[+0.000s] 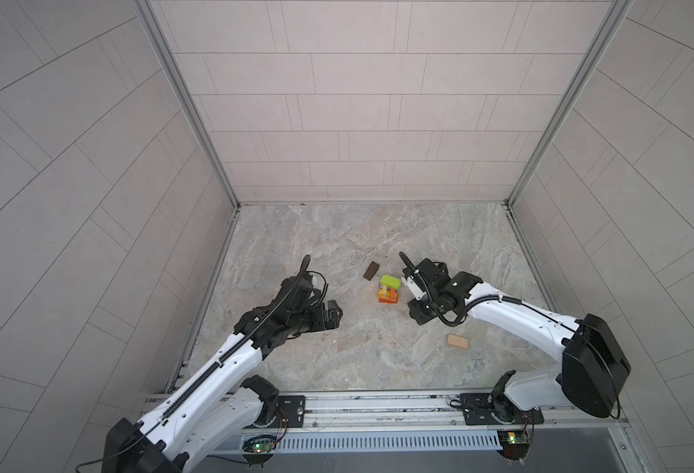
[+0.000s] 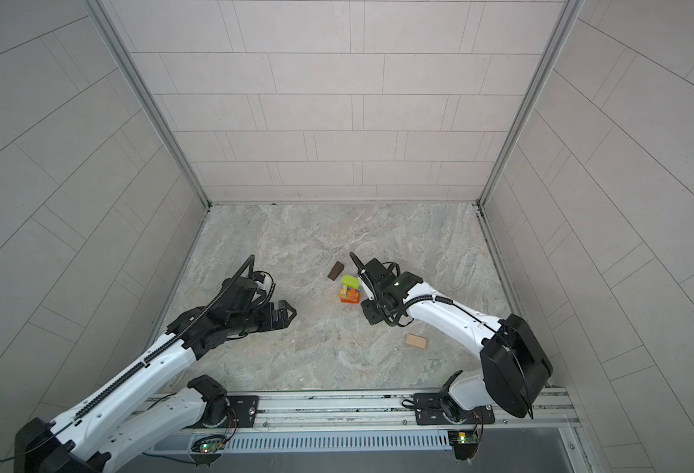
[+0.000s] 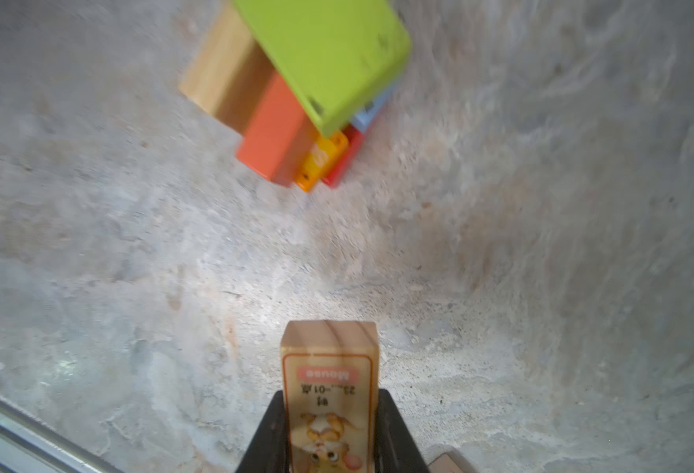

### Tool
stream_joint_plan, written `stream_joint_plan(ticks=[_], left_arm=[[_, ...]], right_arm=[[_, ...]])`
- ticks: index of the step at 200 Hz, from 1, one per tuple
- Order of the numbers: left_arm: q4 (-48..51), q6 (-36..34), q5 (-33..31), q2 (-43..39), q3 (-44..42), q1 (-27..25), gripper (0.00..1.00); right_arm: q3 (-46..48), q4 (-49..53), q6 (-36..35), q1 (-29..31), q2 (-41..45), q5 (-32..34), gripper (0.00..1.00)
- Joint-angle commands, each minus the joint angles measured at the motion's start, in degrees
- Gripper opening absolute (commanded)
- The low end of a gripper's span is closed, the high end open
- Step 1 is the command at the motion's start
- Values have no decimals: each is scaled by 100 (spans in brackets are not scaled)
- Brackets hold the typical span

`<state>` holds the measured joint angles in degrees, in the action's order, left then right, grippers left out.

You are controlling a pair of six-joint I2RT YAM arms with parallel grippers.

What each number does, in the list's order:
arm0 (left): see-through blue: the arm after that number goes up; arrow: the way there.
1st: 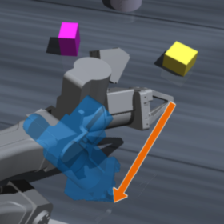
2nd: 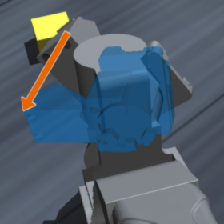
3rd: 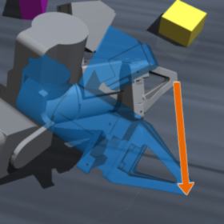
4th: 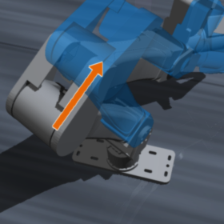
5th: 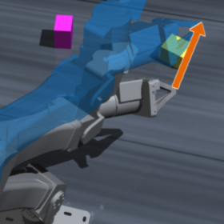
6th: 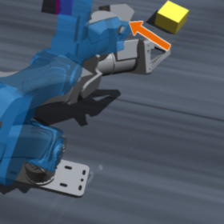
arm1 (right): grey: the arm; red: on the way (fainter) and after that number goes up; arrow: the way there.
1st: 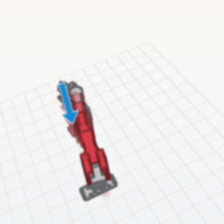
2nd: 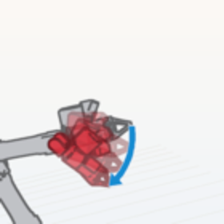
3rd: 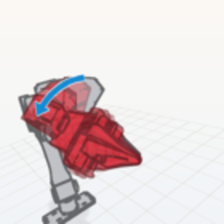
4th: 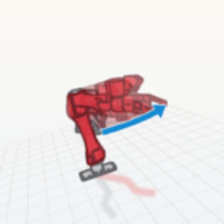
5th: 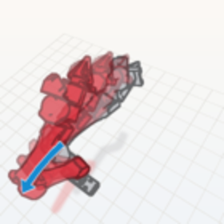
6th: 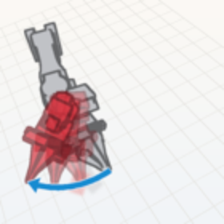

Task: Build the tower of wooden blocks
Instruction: 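Lift the mouse-printed block with the right gripper and carry it over the stack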

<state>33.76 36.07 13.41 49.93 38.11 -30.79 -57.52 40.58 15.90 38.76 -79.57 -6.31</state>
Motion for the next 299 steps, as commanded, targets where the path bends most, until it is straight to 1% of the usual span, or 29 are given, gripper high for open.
stream_joint_plan(ticks=[1, 36, 90, 110, 127, 165, 185, 199, 212, 249, 299], left_arm=[[68, -103, -118, -123, 245, -29, 100], [357, -320, -116, -21, 555, -24, 100], [608, -539, -172, 27, 846, 9, 100], [633, -584, -180, 45, 874, 34, 100], [625, -593, -161, 51, 864, 66, 100], [535, -611, -90, 155, 819, 121, 100], [513, -635, -48, 232, 820, 151, 100], [499, -646, -17, 265, 812, 174, 100], [483, -655, 2, 297, 821, 193, 100], [408, -689, 90, 420, 804, 240, 100], [313, -716, 169, 604, 818, 291, 100]], right_arm=[[-453, 461, -565, 113, 136, -31, 17], [-1331, 796, -1350, 319, -211, -74, 17], [-2755, 1475, -2198, 404, -1287, 14, 16], [-3159, 1734, -2393, 405, -1672, 175, 15], [-3468, 1937, -2386, 404, -1963, 439, 14], [-4022, 2240, -2655, 380, -2486, 702, 14], [-4246, 2344, -2762, 304, -2680, 697, 17], [-4331, 2354, -2822, 210, -2738, 519, 18], [-4371, 2339, -2872, 133, -2773, 375, 18], [-4515, 2481, -3010, -41, -3015, 236, 18], [-4464, 2455, -3142, -112, -3148, 113, 18]])
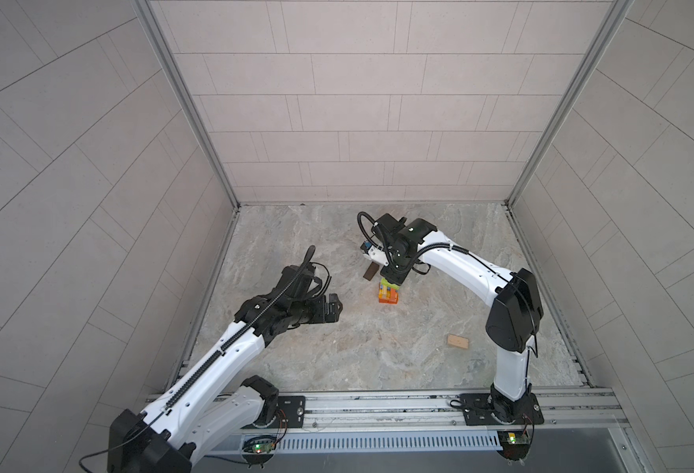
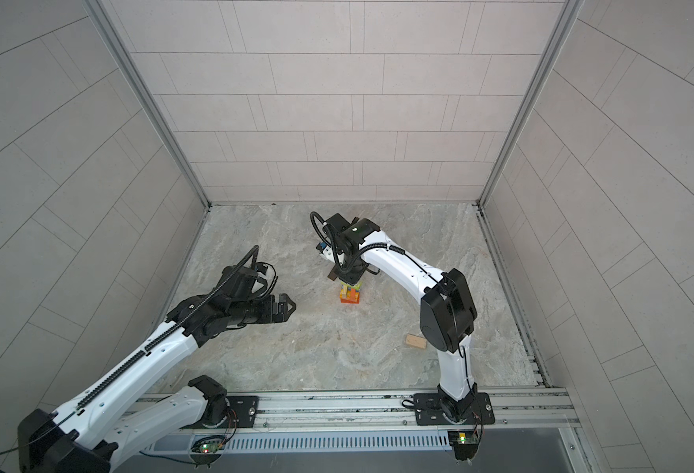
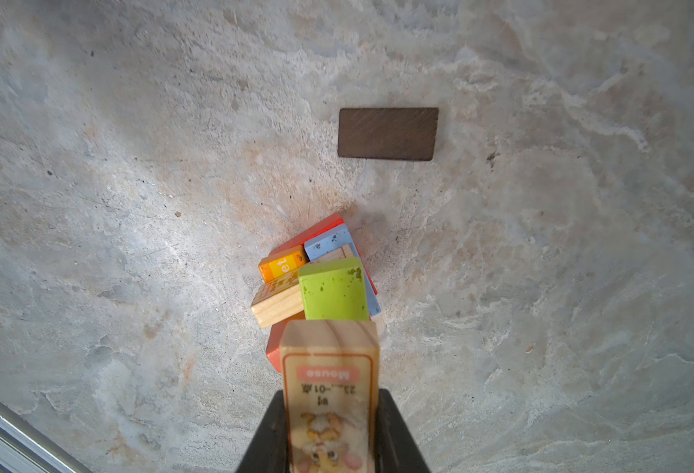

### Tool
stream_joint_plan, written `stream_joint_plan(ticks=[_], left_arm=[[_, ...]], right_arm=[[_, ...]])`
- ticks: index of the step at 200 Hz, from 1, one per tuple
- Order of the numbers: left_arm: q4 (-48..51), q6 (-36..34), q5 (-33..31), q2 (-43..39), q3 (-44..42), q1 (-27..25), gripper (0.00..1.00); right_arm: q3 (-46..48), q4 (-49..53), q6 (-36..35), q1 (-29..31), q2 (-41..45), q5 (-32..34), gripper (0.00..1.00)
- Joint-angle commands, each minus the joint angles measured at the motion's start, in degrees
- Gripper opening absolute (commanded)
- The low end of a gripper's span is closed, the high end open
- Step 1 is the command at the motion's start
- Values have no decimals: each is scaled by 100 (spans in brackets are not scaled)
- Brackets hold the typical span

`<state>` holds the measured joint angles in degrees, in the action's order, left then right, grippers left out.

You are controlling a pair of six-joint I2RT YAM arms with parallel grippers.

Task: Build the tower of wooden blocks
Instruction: 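Lift the mouse-printed block with the right gripper and carry it over the stack, then lower the mouse-printed block onto the stack and open the right gripper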

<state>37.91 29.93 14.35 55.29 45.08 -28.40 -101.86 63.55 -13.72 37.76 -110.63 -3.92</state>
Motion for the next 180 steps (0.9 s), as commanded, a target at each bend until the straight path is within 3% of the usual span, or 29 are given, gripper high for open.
stream_joint_plan(ticks=[1, 180], left_arm=[[-101, -102, 71, 69, 118, 58, 100], [-162, -147, 258, 166, 97, 239, 100]], right_arm=[[-32, 158, -182, -13, -44, -126, 18], [-229, 179, -290, -163, -407, -301, 28]])
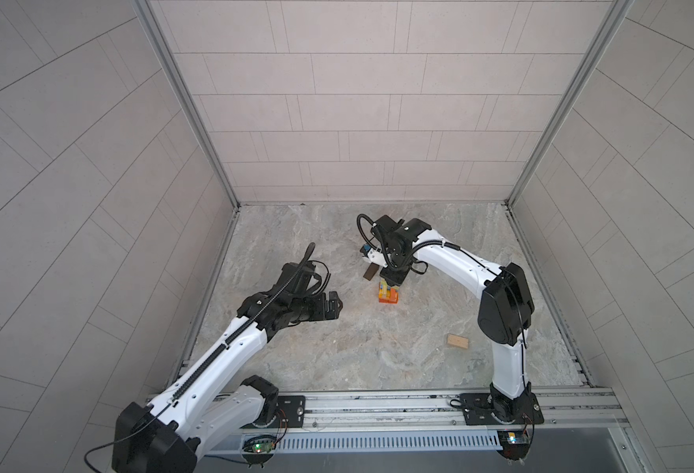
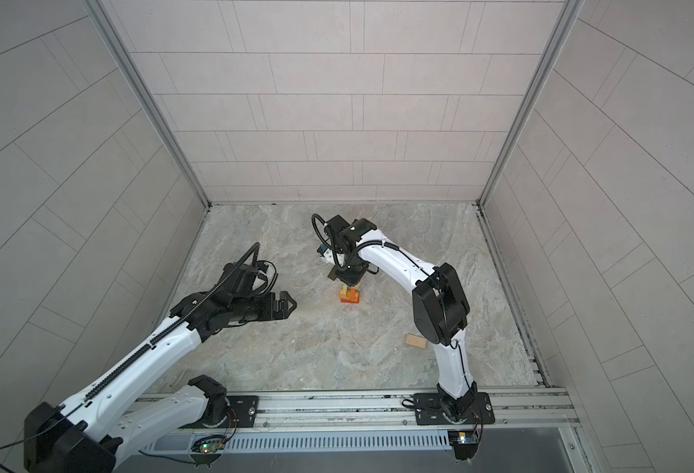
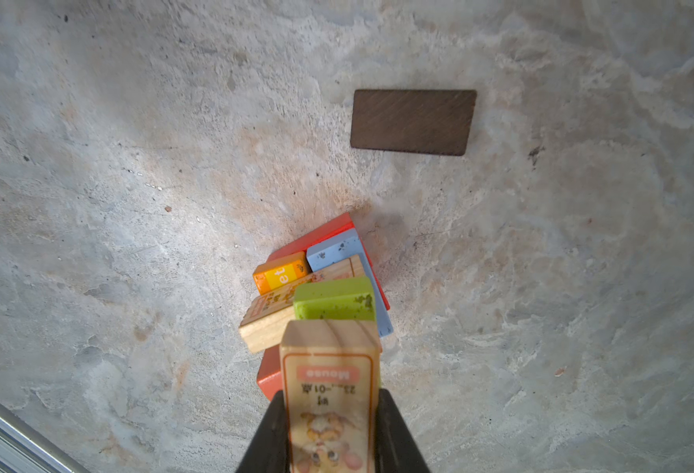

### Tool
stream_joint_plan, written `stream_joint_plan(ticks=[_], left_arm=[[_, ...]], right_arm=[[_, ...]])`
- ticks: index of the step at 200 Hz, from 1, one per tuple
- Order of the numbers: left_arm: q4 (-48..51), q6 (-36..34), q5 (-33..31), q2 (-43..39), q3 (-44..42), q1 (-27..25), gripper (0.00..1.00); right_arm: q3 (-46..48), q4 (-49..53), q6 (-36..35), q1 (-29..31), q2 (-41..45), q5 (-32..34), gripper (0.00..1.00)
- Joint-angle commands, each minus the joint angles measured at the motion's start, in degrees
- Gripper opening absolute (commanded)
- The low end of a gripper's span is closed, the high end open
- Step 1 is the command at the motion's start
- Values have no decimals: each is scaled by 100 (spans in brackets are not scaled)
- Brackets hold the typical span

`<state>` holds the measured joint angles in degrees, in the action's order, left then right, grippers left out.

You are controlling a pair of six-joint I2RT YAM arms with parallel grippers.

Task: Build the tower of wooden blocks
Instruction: 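Lower the mouse-printed block onto the stack and open the right gripper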

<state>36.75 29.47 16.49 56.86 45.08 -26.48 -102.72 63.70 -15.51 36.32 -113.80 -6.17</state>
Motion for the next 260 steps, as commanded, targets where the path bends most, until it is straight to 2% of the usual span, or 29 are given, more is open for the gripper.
stream_joint_plan(ticks=[1, 81, 156, 186, 224, 254, 260], left_arm=[[-46, -105, 45, 9, 93, 51, 100], [-89, -100, 108, -14, 67, 90, 100], [-101, -108, 185, -4, 63, 107, 100], [-98, -122, 167, -1, 64, 117, 100], [-100, -126, 132, 8, 107, 117, 100], [-87, -109, 132, 18, 189, 16, 100], [-92, -102, 63, 0, 203, -73, 100]], right_arm=[[-143, 162, -115, -15, -90, -76, 28], [-244, 205, -123, -11, -195, -83, 30], [-191, 186, -154, -18, -56, -156, 48], [-147, 78, -97, -16, 155, -126, 50], [-43, -182, 534, -32, 734, 308, 51], [874, -648, 1356, -232, 1751, 361, 51], [1149, -768, 1585, -321, 1995, 341, 48]])
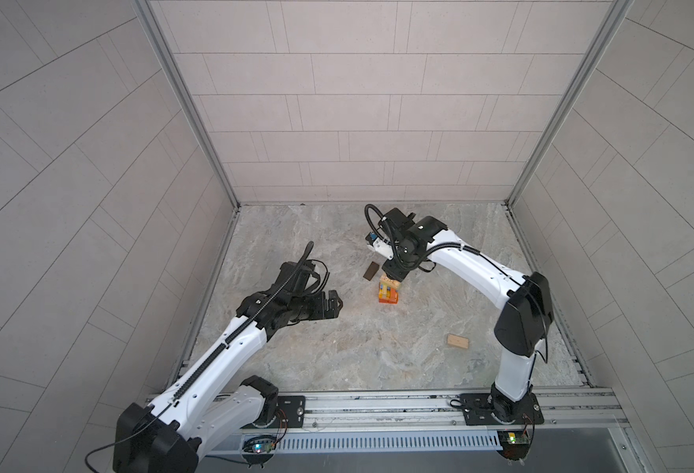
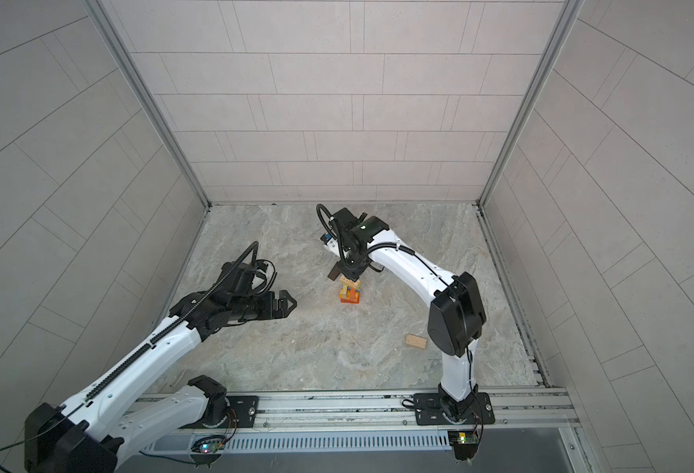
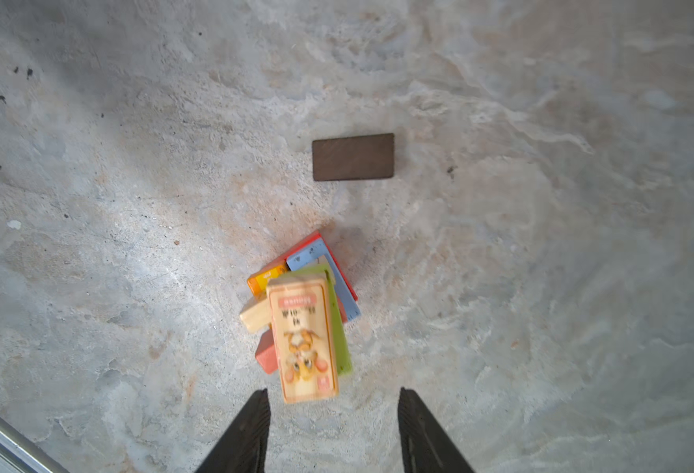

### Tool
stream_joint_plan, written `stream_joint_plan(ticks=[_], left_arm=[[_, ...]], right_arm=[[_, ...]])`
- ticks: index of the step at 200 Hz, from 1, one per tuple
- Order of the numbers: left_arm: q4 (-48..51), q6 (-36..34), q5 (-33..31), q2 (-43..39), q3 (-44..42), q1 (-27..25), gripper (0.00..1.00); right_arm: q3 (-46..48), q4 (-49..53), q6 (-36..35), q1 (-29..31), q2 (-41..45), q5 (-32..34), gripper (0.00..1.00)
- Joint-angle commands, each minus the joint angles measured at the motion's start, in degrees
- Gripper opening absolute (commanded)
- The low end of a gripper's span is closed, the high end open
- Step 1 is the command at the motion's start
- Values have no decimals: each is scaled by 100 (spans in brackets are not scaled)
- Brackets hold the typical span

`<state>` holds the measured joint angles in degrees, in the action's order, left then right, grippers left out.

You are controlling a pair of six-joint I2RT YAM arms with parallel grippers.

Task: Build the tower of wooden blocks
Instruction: 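Lower the mouse-printed block onto the stack and open the right gripper, then move the right gripper to the small pale wood block and close on it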

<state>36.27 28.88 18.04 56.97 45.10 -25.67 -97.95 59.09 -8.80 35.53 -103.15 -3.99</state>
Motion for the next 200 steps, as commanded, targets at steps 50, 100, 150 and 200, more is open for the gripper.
stream_joint_plan(ticks=[50, 100, 150, 200], left_arm=[[-210, 245, -887, 244, 260, -1176, 100], [-423, 621, -1262, 518, 92, -1962, 100], [-621, 913, -1361, 95, -442, -2038, 100], [-518, 987, -1418, -273, -699, -2038, 100]], right_arm=[[3336, -1229, 3056, -1579, 2444, -407, 0], [4981, -1767, 3597, -2638, 2959, -903, 0], [5909, -2300, 4123, -2641, 3257, -448, 0], [6649, -2611, 4500, -2631, 3696, -445, 0]])
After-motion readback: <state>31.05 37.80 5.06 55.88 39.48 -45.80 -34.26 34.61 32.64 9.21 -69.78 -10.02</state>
